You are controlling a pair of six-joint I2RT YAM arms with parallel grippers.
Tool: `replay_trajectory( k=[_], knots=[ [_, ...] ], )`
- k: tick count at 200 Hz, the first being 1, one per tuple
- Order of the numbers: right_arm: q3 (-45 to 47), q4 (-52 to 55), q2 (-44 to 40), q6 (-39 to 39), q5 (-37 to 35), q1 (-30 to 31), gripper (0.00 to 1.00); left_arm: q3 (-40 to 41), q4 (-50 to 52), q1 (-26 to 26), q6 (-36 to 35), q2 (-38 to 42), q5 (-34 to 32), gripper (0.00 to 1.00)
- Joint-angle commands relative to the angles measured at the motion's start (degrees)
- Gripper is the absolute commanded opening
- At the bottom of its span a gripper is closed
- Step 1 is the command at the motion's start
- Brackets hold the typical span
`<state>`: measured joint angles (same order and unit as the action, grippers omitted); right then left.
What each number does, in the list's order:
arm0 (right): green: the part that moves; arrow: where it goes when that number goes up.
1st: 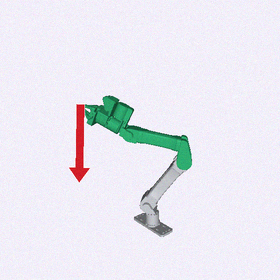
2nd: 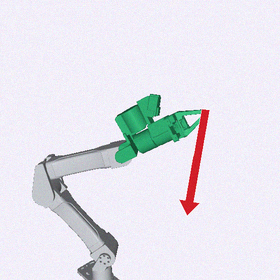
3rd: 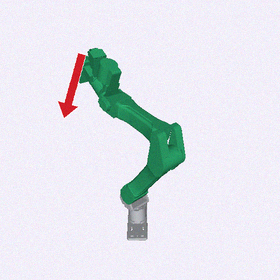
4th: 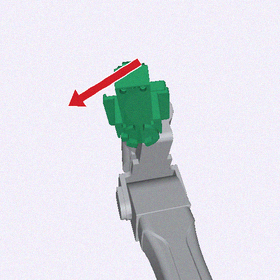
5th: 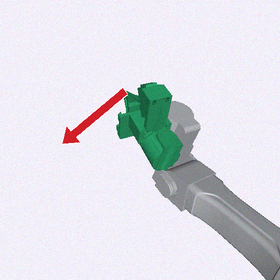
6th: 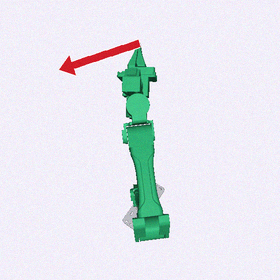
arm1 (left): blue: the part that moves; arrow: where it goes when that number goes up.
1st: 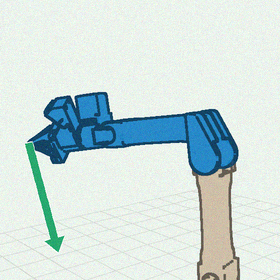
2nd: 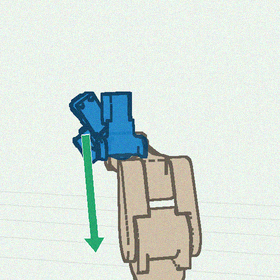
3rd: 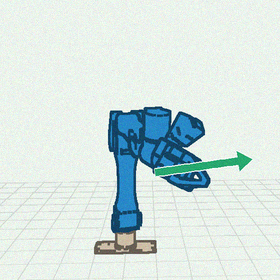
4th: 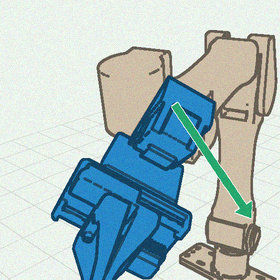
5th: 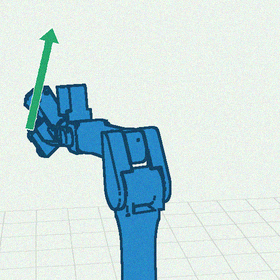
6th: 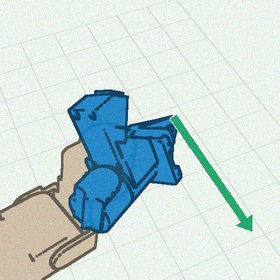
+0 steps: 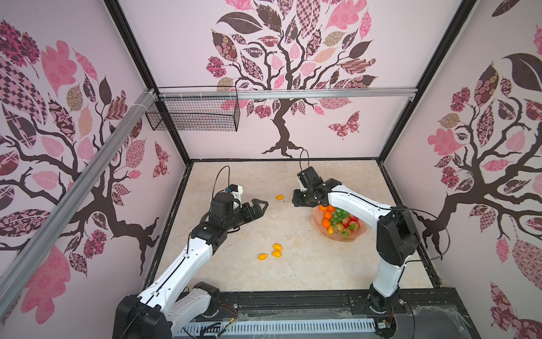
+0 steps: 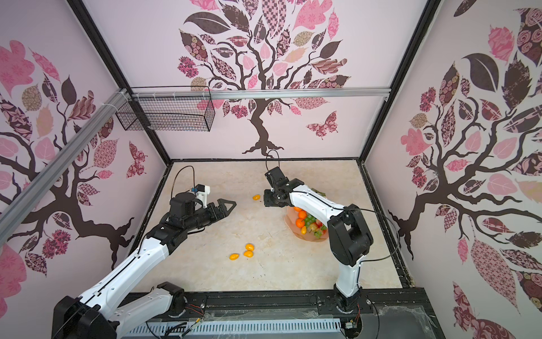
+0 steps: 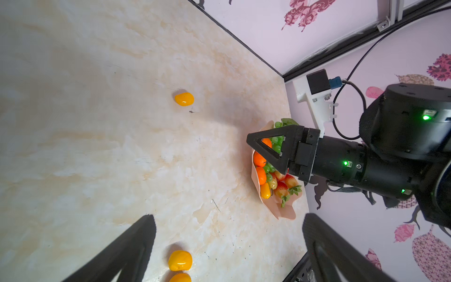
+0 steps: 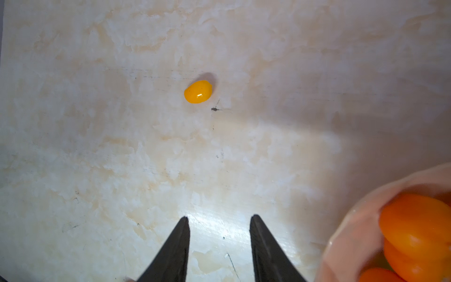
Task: Arrange fruit in a fruit bowl
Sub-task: Place the fruit in the fruit bowl, then pick up the fruit from the top-center of the table.
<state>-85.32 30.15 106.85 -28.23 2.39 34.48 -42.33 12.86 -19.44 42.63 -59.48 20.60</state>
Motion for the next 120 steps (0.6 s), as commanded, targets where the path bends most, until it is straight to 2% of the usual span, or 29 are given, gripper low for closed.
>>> replay_trajectory(
  k=[1, 42, 85, 120],
  knots=[
    [-4.82, 0.56, 5.13, -3.32, 0.17, 0.54, 0.44, 1.30, -0.12, 2.54, 0.35, 0.41, 2.84, 0.98],
    [-13.47, 3.02, 12.92, -4.59, -0.85, 1.08, 0.44, 0.92, -1.35, 7.82, 0.83, -1.30, 6.18, 0.98],
    [-24.57, 8.74, 21.71, -4.35, -3.18, 2.08, 0.44, 1.15, -2.05, 15.49, 1.75, -3.32, 11.22, 0.98],
    [-35.20, 15.00, 29.16, -3.94, -5.59, 2.43, 0.44, 0.84, -1.97, 18.40, 1.60, -4.04, 13.14, 0.98]
  ],
)
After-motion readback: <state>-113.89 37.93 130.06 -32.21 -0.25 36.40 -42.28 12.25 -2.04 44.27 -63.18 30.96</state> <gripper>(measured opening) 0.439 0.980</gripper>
